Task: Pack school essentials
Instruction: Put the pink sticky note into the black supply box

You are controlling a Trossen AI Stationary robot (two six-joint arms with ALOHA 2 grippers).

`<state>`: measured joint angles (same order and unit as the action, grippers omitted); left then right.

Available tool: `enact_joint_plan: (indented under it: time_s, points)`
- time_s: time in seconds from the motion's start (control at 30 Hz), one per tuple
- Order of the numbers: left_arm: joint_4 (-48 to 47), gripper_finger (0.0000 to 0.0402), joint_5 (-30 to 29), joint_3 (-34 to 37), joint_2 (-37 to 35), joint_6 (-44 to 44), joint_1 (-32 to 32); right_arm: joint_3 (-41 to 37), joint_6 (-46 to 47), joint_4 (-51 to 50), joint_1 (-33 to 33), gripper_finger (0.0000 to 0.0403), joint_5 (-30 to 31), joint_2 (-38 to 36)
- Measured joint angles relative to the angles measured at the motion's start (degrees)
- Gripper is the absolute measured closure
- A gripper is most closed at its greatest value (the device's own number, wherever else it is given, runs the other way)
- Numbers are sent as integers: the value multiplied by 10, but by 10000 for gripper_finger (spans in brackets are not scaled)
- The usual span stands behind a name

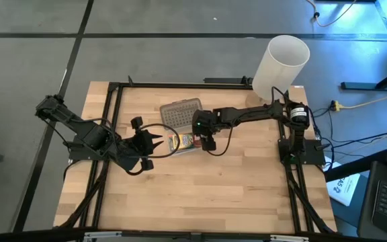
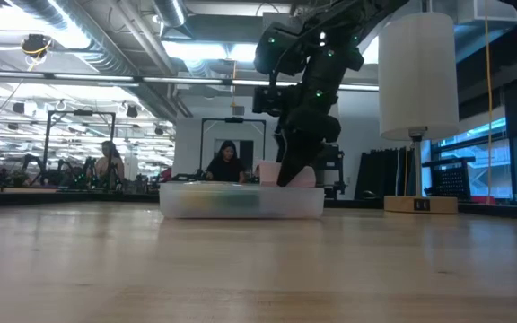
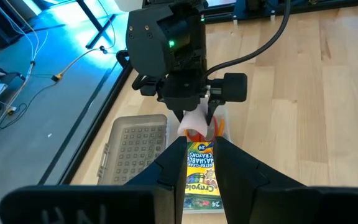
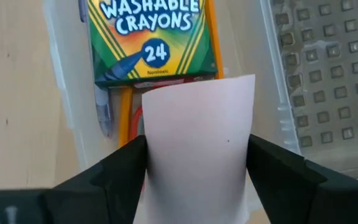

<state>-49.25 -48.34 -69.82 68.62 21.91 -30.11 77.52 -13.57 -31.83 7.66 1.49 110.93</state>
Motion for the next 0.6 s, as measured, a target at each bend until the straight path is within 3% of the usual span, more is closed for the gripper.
enact_joint_plan:
  time_s: [0.37,0.6]
  points:
    - [0,331,0,0,0,0,0,0,-18,-1,0,43,-1,0]
    - [0,331,0,0,0,0,0,0,-20,-3,0,19,-27,0]
